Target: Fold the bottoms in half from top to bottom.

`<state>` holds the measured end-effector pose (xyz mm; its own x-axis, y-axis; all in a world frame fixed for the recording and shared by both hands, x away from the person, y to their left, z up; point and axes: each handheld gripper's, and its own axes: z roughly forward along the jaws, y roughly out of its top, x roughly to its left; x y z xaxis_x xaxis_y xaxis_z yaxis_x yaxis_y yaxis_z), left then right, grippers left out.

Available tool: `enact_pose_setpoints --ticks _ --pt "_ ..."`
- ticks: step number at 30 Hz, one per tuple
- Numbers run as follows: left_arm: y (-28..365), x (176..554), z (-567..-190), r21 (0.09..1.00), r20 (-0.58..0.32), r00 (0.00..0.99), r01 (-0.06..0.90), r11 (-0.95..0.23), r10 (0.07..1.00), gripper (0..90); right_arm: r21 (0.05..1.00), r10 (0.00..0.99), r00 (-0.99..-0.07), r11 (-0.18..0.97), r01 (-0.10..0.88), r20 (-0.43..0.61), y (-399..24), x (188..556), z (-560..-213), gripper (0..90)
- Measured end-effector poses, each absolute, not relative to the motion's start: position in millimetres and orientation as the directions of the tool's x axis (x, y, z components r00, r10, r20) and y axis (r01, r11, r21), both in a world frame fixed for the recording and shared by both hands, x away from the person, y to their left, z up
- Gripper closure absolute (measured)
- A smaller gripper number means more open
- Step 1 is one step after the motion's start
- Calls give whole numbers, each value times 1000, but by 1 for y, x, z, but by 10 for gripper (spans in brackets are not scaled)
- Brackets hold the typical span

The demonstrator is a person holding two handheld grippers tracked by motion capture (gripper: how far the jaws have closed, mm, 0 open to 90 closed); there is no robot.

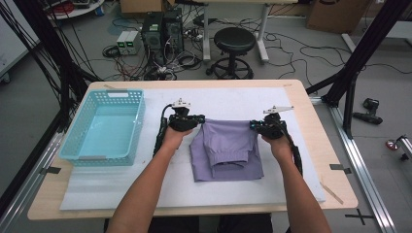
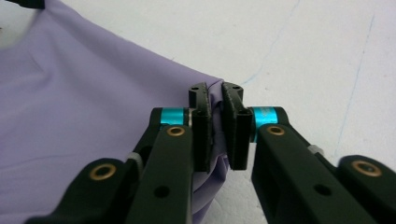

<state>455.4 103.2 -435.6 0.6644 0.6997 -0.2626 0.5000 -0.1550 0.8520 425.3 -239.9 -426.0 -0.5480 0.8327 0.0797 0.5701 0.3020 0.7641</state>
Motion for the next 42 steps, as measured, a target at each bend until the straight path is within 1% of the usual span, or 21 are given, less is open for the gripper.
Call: enact_pose_setpoints --ticks 1,3,4,5,6,7,12,16,17,18,21,24,26,30,34,39,42 --pt "105 456 -436 845 -276 650 515 -143 708 702 762 835 -544 298 576 85 -241 426 -427 767" --pt "109 453 -435 841 -287 638 525 -131 714 610 763 844 -528 280 583 93 -243 427 -428 590" --pt "111 450 -433 844 -290 637 522 -123 714 572 769 851 -516 264 583 99 -243 425 -426 526" --pt "113 446 -431 848 -290 637 518 -118 715 560 771 850 -516 260 581 103 -244 424 -424 493" --pt "115 442 -430 852 -289 637 511 -112 715 514 781 848 -522 262 567 95 -244 420 -420 462" --pt "117 436 -429 863 -281 641 494 -104 714 499 787 845 -527 266 556 87 -243 417 -418 442" --pt "129 414 -426 889 -265 645 451 -77 717 458 817 781 -621 312 485 71 -225 394 -404 435" --pt "139 403 -423 904 -258 649 423 -58 715 451 807 732 -678 355 472 75 -205 386 -410 433" --pt "139 403 -423 904 -258 649 423 -58 715 451 807 732 -678 355 472 75 -205 386 -410 433" --pt "144 401 -422 906 -260 643 421 -49 721 451 789 696 -712 387 478 90 -193 384 -417 448" --pt "150 398 -423 906 -268 641 421 -38 719 452 761 660 -748 447 470 75 -179 382 -425 465" --pt "152 394 -424 902 -279 646 430 -36 711 453 716 623 -780 517 469 62 -167 378 -434 503" --pt "152 391 -423 905 -282 653 425 -32 703 451 694 610 -789 540 476 67 -166 374 -439 510" --pt "153 386 -422 912 -279 662 409 -23 695 454 693 602 -796 546 470 65 -168 363 -446 523" --pt "155 381 -424 912 -285 658 409 -13 698 456 693 578 -814 565 448 54 -169 351 -445 545" --pt "154 378 -426 911 -290 662 412 -13 691 465 693 556 -830 583 423 40 -168 337 -444 545" --pt "152 378 -427 910 -292 669 415 -17 683 493 698 544 -839 589 408 31 -169 330 -444 548"
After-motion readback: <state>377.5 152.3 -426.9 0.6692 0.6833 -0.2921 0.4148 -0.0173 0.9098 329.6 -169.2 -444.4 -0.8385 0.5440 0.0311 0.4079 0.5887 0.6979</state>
